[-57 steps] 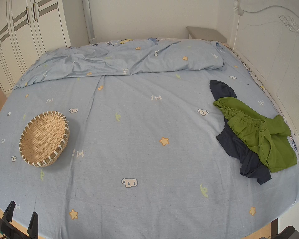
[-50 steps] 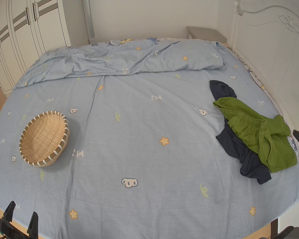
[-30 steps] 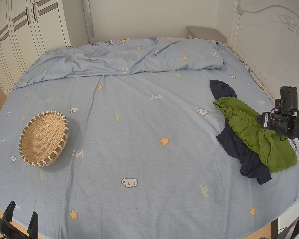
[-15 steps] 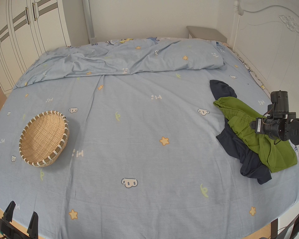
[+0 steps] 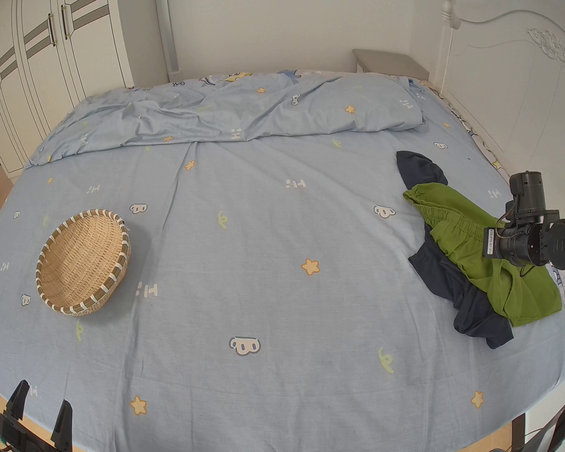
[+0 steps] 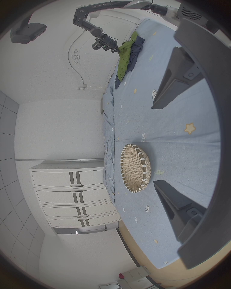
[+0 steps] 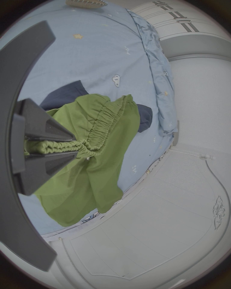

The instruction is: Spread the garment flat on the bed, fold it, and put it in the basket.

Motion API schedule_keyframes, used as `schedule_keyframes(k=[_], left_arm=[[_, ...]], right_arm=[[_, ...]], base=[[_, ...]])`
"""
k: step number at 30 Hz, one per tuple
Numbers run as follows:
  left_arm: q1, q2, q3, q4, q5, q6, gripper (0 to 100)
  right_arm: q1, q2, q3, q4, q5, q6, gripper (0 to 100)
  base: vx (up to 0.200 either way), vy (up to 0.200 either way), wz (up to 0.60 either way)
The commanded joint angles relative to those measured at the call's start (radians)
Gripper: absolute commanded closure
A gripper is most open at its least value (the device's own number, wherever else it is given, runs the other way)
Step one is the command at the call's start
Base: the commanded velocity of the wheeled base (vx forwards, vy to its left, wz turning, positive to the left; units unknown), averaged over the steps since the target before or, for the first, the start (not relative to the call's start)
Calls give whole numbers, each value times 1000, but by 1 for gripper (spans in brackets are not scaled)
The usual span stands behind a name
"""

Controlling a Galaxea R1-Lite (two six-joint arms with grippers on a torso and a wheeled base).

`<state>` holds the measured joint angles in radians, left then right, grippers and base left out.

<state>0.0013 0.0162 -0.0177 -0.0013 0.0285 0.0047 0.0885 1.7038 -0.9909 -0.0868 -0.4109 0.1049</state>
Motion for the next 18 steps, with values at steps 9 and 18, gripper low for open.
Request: schedule_keyframes(k=[9,18], left_arm=[[0,-15,18,0,1,0,0],[0,-15,18,0,1,0,0]], right_arm=[[123,-214,-370,521,175,171,100],[240,-205,-617,723,389,309,100]], base=[[0,0,0],[0,0,0]])
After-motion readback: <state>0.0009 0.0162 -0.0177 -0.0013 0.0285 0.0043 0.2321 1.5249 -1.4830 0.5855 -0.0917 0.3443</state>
